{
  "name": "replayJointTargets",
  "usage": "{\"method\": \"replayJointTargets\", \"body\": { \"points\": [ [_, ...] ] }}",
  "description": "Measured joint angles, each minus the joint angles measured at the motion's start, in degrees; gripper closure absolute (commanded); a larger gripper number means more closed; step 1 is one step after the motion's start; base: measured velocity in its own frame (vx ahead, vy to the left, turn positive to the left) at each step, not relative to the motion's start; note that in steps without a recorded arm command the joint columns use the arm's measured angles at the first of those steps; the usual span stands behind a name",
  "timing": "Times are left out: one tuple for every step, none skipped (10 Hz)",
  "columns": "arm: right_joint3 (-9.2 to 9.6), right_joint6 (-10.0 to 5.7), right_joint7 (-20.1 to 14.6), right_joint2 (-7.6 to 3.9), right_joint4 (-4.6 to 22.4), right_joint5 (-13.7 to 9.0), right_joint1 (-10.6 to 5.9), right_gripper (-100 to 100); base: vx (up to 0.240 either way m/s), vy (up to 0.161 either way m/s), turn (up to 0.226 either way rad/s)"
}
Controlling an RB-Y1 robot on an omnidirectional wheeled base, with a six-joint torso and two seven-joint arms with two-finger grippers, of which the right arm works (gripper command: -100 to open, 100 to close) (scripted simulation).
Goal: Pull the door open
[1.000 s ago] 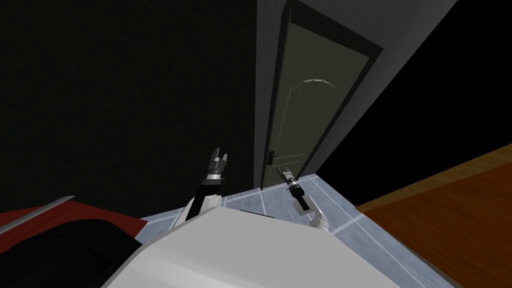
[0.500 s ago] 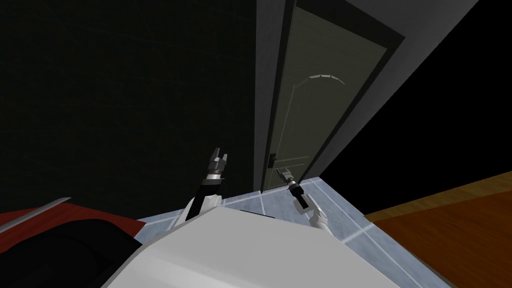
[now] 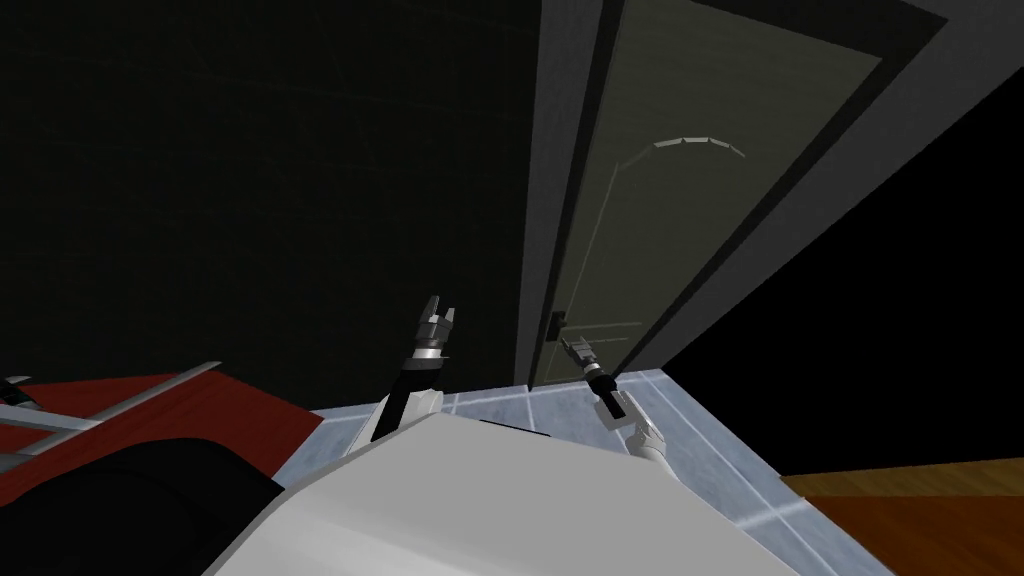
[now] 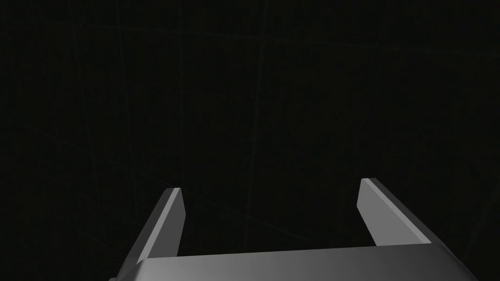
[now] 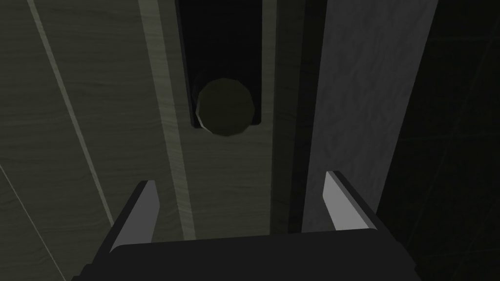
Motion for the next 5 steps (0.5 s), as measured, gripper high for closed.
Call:
{"method": "replayJointTargets", "body": {
  "points": [
    [-1.27,-0.33,-0.22,-0.19,-0.07,0.19,0.58,-100,0.032,0.022,0.221],
    [-2.85,-1.05,-0.14,-0.05,0.59,0.35,0.91,-100,0.037,0.022,0.199],
    [-4.27,-1.43,-0.05,0.19,0.97,0.63,1.06,-100,0.039,0.022,0.183],
    [-5.8,-1.72,-0.19,0.07,1.99,0.83,0.56,-100,0.04,0.02,0.228],
    [-7.18,-1.81,-0.6,-0.13,1.77,1.09,1.1,-100,0.041,0.02,0.219]
  ]
}}
